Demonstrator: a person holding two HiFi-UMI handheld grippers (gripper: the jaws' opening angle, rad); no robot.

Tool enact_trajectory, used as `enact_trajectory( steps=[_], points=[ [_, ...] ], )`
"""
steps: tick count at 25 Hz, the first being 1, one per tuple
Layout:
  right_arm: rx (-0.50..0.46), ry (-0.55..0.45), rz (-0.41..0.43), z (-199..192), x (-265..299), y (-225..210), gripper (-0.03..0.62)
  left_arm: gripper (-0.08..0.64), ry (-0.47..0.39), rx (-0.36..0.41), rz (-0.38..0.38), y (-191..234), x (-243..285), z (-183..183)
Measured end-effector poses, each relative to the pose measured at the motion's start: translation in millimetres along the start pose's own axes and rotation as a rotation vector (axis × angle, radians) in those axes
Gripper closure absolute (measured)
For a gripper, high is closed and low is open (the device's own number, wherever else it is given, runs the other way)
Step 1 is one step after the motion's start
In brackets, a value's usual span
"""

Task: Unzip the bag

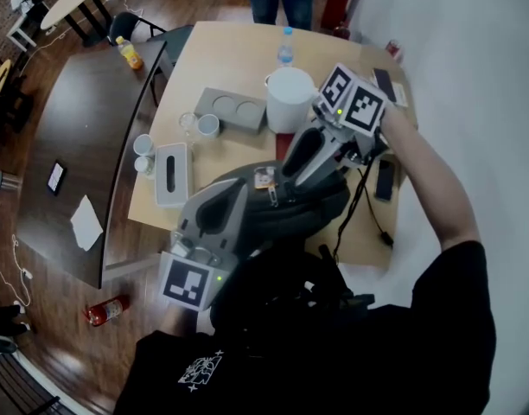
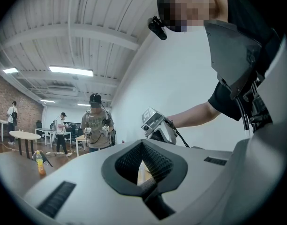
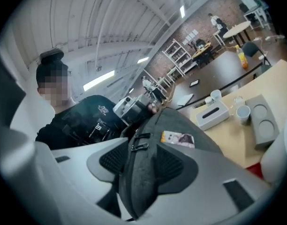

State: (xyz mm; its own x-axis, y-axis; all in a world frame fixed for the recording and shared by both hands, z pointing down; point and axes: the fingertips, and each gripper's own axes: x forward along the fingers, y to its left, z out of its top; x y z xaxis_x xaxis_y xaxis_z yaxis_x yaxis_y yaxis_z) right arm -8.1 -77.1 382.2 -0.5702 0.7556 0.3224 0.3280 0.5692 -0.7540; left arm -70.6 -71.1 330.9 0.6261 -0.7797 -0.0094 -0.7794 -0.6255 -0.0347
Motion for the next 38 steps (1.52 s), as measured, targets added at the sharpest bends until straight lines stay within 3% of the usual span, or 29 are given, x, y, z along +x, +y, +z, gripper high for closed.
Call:
enact_trajectory(
  steps=[5, 11, 17, 22, 26, 32, 35, 38],
  points=[
    [0.046, 0.087, 0.015, -8.4, 8.1, -6.5, 0.354, 0.563, 0.001, -0.003, 0.004, 0.0, 0.4, -1.0],
    [0.023, 0.149, 0.045, -5.8, 16.1, -0.1, 0.355, 0.563, -0.001, -0.004, 0.006, 1.3, -0.3, -2.4],
    [-0.048, 0.253, -0.024, -11.0, 23.6, 1.9, 0.358, 0.563, -0.004, -0.005, 0.007, 1.5, 0.7, -1.4],
    [-0.123, 0.288, -0.073, -10.1, 25.6, 2.5, 0.422, 0.563, -0.008, -0.003, 0.006, 2.8, 0.1, -1.8],
    [-0.228, 0.320, -0.175, -6.2, 23.9, 7.6, 0.429, 0.563, -0.007, -0.003, 0.006, 1.8, -0.4, -1.8],
    [-0.479, 0.417, -0.460, 2.8, 22.4, 19.3, 0.440, 0.563, -0.009, -0.006, 0.005, 2.9, 1.6, 0.2],
    [-0.536, 0.380, -0.538, 5.4, 22.3, 27.1, 0.485, 0.563, -0.004, -0.011, 0.004, 2.6, 1.2, -0.4],
    [-0.539, 0.312, -0.554, 5.2, 21.6, 31.4, 0.513, 0.563, -0.001, -0.006, 0.001, 2.4, 1.8, -0.6]
  ],
)
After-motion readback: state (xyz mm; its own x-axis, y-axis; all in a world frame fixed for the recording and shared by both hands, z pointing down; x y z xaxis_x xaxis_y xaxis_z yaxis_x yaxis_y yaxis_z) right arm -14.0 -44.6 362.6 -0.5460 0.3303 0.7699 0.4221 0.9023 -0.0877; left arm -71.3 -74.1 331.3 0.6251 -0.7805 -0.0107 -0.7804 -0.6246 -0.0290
